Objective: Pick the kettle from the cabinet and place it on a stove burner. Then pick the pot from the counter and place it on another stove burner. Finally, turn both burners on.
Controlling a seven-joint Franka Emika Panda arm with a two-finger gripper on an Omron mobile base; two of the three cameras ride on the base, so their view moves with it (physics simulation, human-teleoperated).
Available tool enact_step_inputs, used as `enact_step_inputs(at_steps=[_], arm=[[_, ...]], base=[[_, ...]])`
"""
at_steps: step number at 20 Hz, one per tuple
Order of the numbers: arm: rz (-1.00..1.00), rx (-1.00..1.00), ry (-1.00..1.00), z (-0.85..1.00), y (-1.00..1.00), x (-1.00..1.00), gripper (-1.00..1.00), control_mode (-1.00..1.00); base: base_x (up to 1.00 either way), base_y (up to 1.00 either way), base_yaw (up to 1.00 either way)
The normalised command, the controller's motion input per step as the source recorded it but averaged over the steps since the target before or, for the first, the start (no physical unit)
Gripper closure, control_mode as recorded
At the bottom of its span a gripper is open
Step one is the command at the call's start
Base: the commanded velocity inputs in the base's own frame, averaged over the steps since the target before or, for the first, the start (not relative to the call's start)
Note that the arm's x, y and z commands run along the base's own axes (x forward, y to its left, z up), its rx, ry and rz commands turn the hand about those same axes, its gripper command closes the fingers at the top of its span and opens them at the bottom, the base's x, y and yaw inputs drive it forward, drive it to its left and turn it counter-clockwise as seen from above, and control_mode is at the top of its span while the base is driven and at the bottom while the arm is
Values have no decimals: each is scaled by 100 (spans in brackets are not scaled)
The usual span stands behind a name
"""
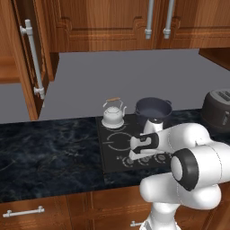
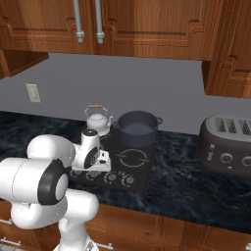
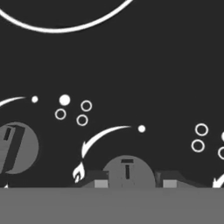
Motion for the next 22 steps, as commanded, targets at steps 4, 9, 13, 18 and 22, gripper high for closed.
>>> enact_step_inputs(at_steps=[4,9,13,18,22], arm=[[13,-3,-13,-55,19,-35,100,-100],[14,-2,-18,-59,15,-38,100,-100],[15,-2,-20,-60,14,-39,100,-100],[15,-3,-20,-61,15,-36,100,-100],[15,-3,-19,-62,17,-36,100,-100]], base=[[0,0,0],[0,0,0],[0,0,0],[0,0,0],[0,0,0]])
